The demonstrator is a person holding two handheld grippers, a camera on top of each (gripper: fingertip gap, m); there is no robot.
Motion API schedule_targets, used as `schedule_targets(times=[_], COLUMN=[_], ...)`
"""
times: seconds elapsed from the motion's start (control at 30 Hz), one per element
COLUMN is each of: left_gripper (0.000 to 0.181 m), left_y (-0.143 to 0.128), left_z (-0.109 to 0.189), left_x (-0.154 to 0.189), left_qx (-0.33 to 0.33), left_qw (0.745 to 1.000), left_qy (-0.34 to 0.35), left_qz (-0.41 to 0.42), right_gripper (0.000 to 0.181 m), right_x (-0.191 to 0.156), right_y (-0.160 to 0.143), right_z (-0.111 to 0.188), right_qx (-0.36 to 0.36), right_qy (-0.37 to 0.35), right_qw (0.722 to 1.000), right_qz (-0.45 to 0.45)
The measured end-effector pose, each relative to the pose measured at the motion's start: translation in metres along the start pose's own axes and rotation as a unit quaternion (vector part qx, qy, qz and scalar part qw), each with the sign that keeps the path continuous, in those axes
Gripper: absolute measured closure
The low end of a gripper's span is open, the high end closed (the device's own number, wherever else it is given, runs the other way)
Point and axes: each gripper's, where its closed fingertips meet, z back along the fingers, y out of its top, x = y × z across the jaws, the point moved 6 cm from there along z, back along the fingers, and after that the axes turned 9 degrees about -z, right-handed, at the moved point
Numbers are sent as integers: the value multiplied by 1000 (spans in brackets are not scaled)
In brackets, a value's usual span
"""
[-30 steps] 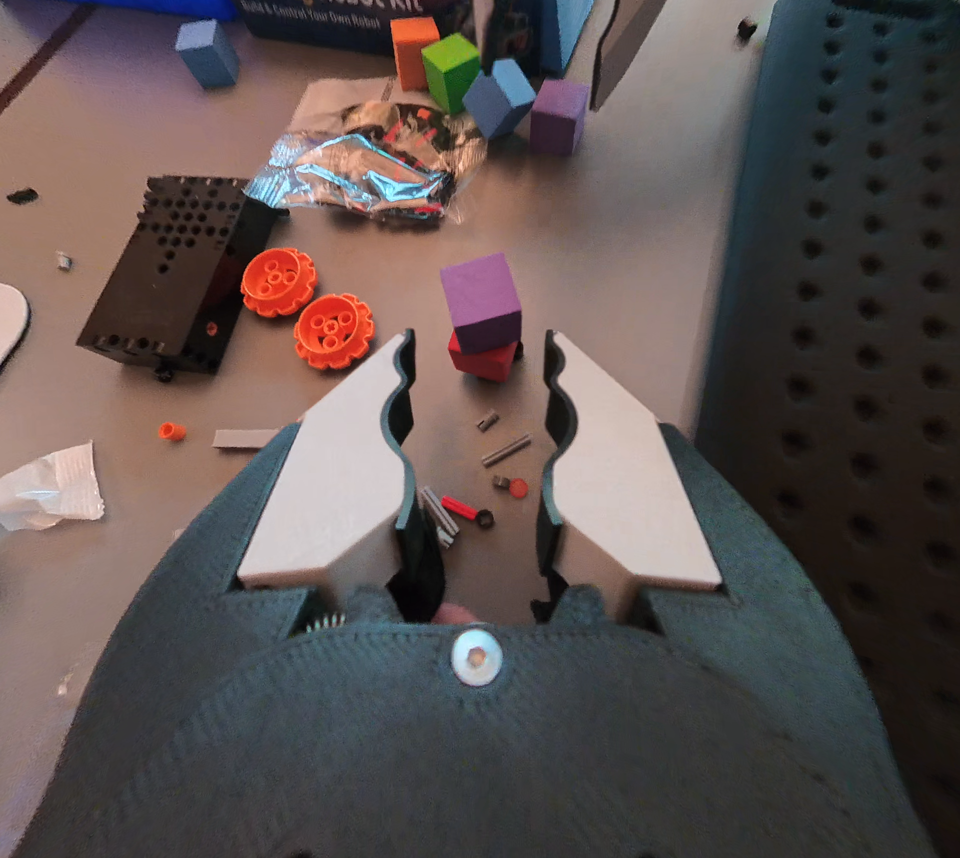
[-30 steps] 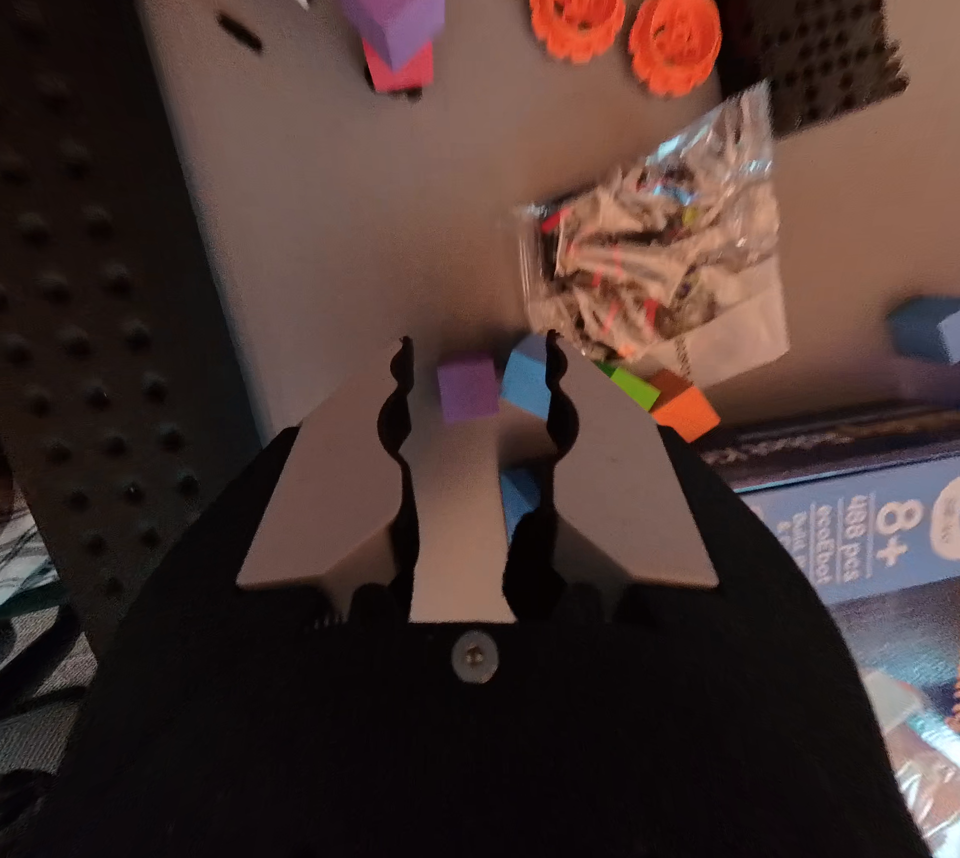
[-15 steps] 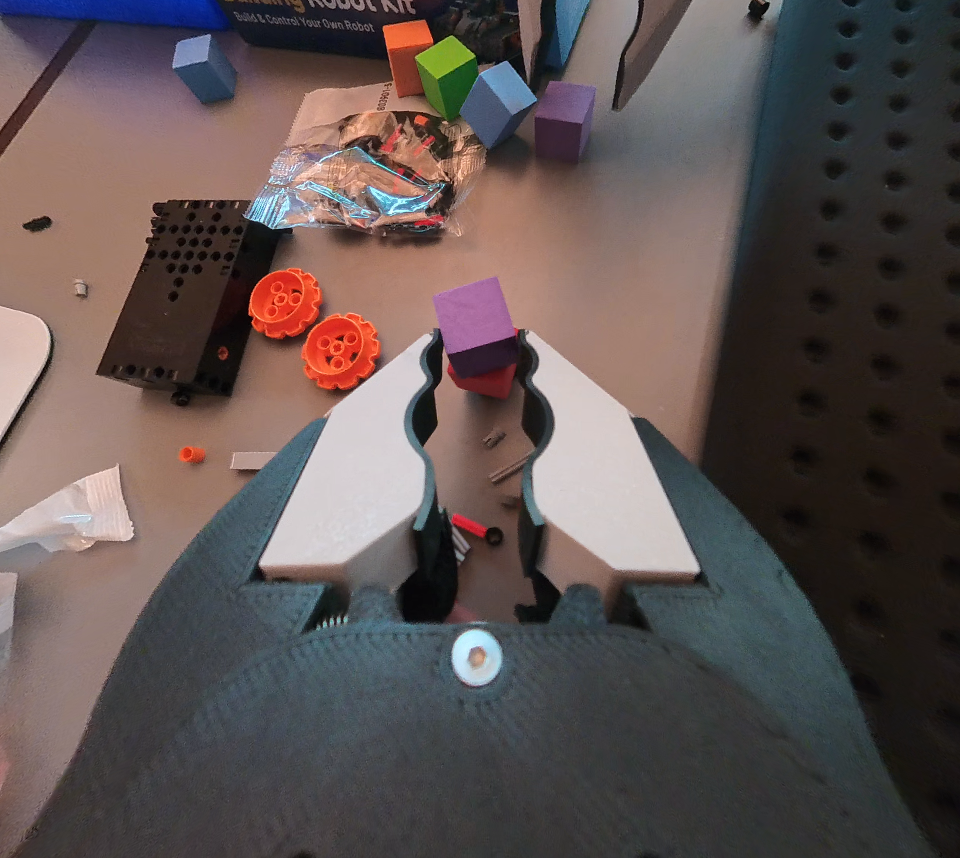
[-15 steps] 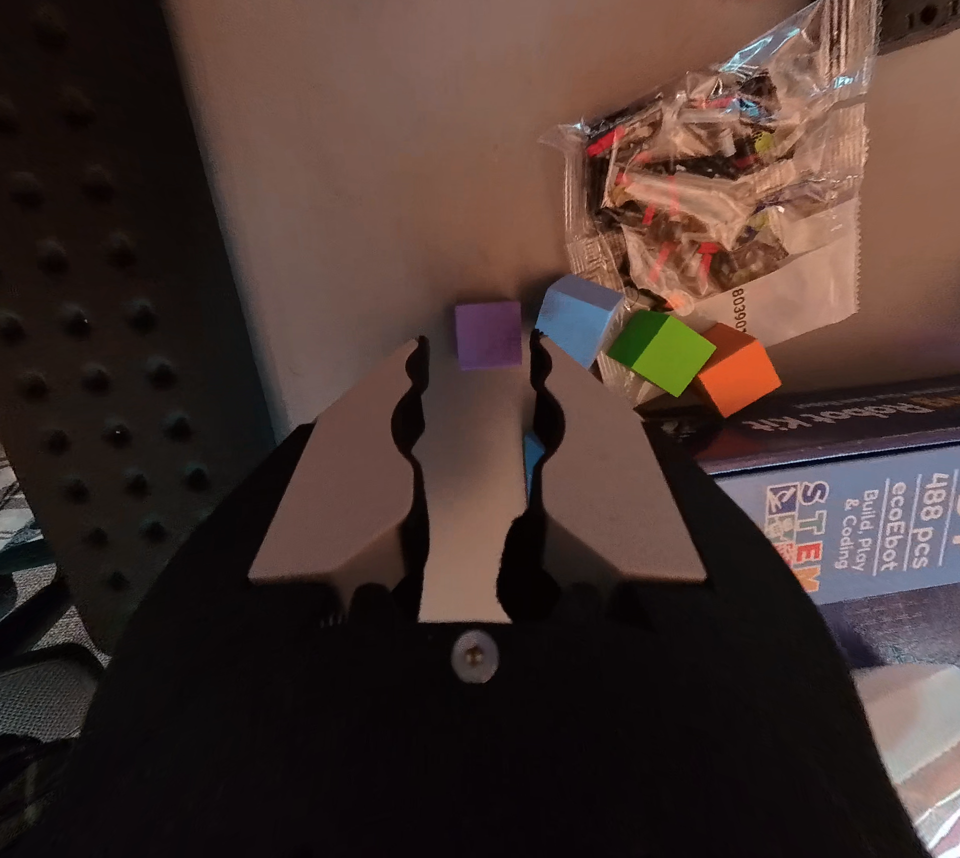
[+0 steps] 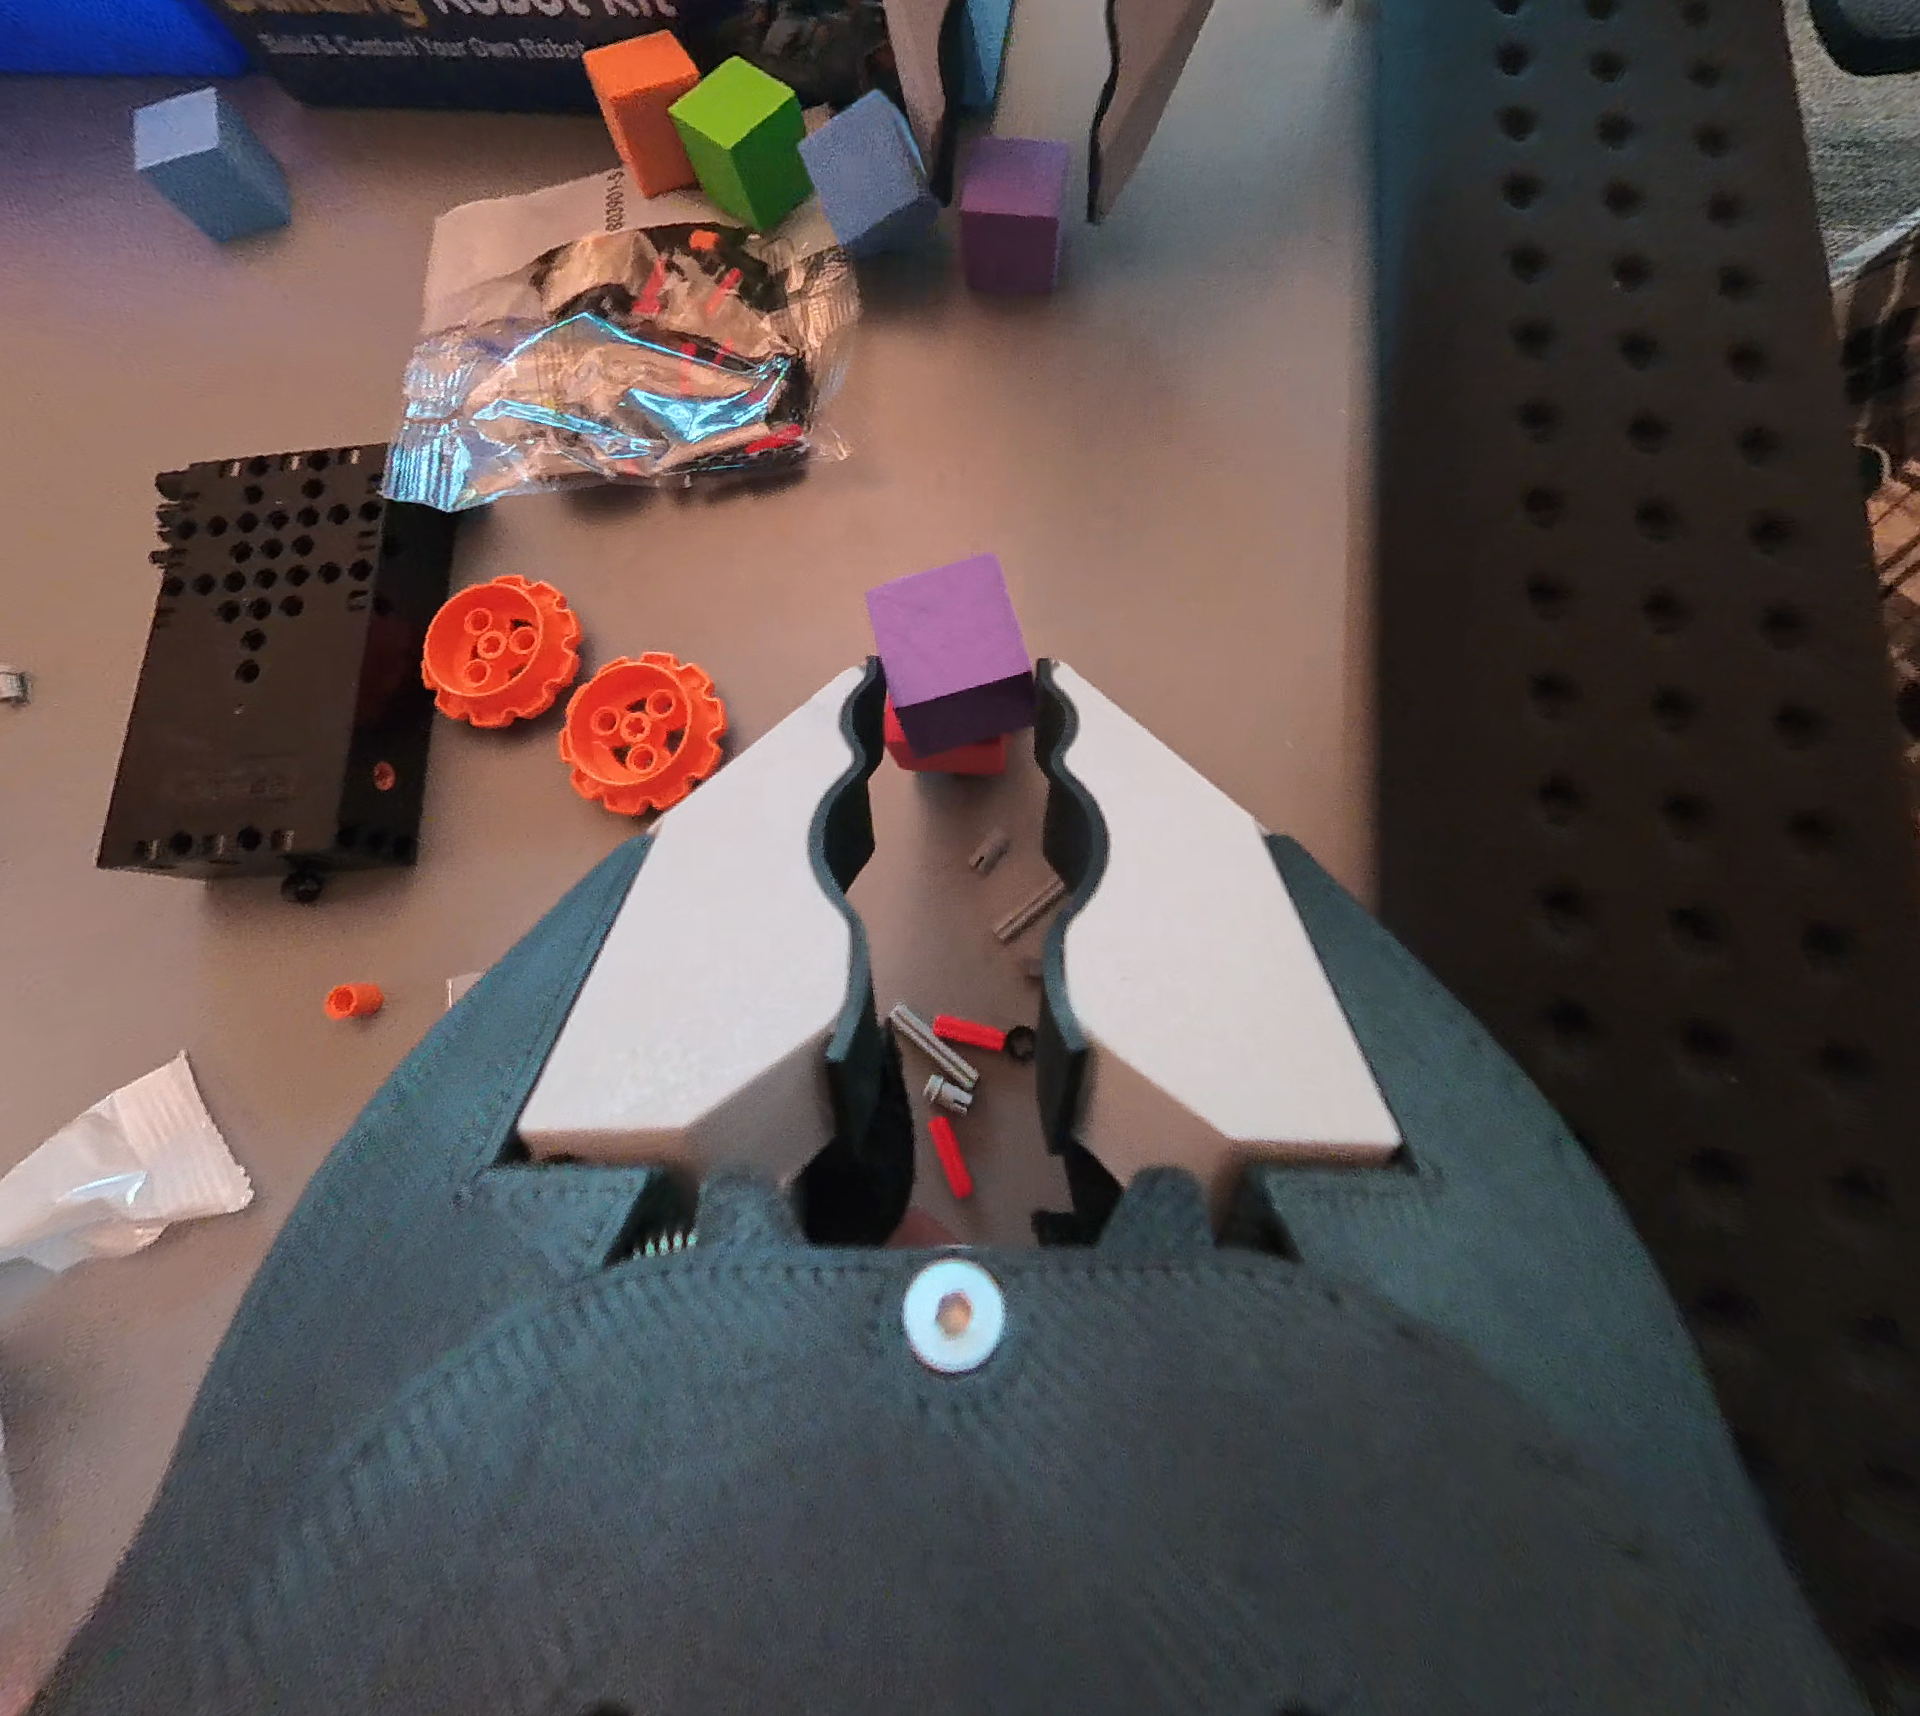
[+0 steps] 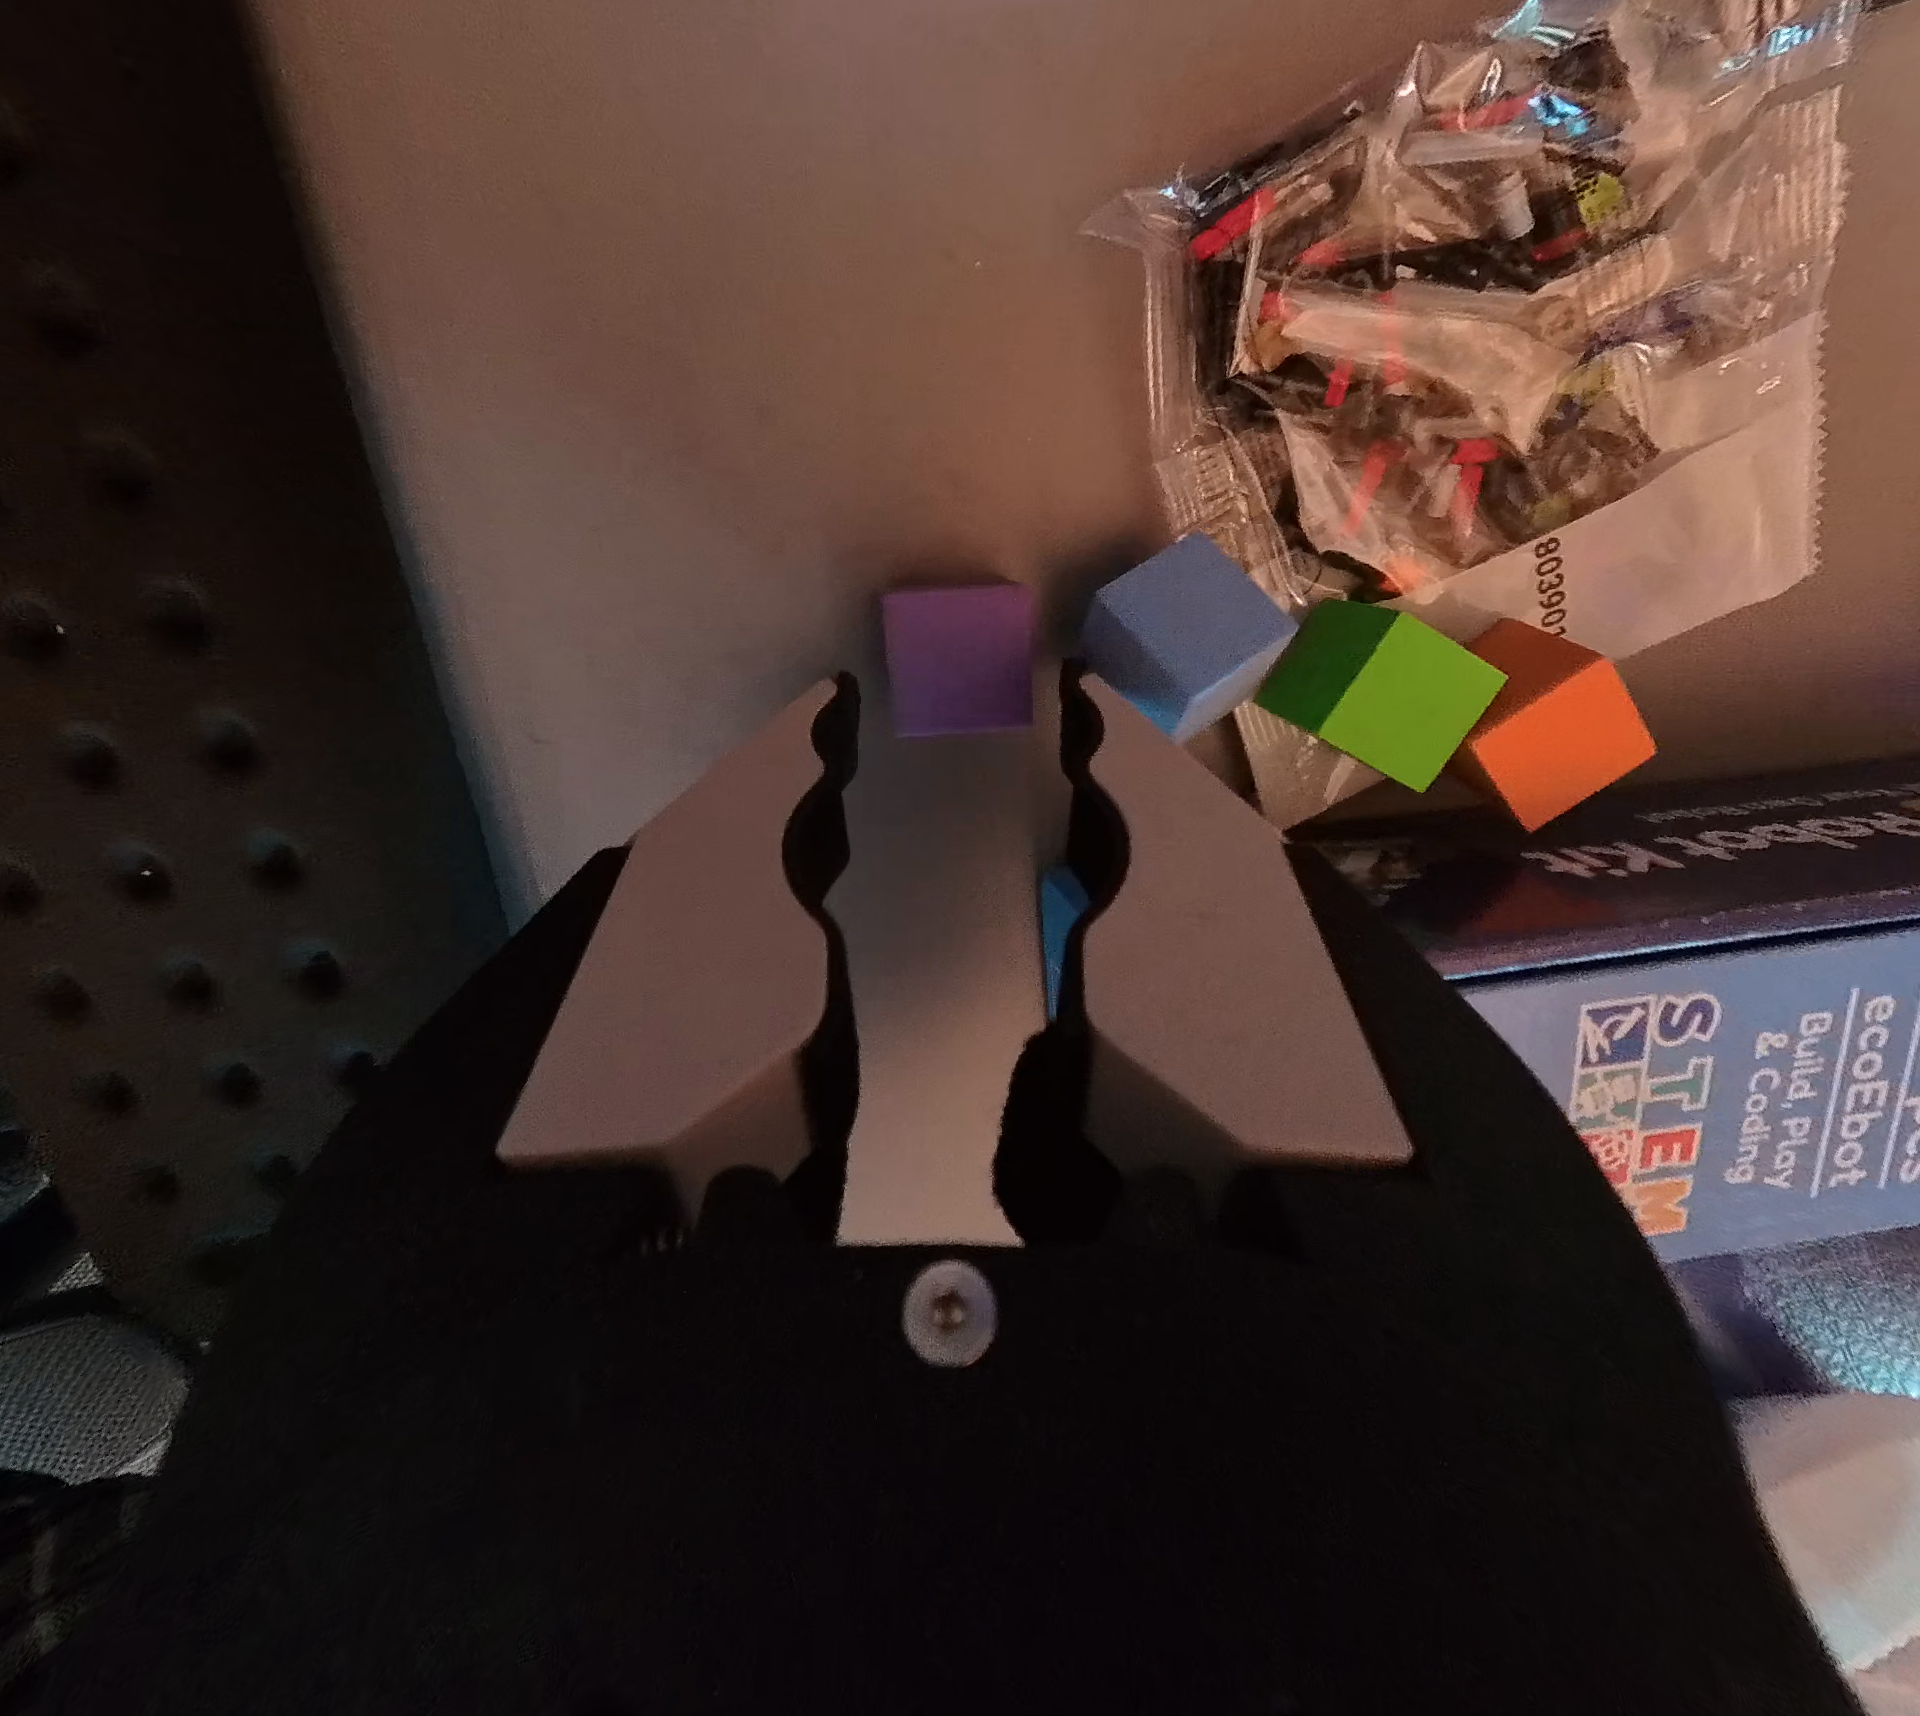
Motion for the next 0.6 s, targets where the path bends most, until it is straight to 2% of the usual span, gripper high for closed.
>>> schedule_targets(times=[0.1,0.2,0.4,0.6], left_gripper=[150,147,156,156], left_y=[-2,-4,-5,-2], left_z=[-2,-2,0,1], left_x=[0,0,-1,-3], left_qx=[0,1,5,8], left_qw=[1000,1000,1000,1000], left_qy=[-8,1,13,13], left_qz=[-1,1,1,-4], right_gripper=[155,156,156,156], right_x=[2,0,-6,-10], right_y=[0,2,17,31], right_z=[-4,1,19,24], right_qx=[-6,9,40,61], right_qy=[4,14,20,25], right_qw=[1000,1000,999,998], right_qz=[-1,0,17,24])
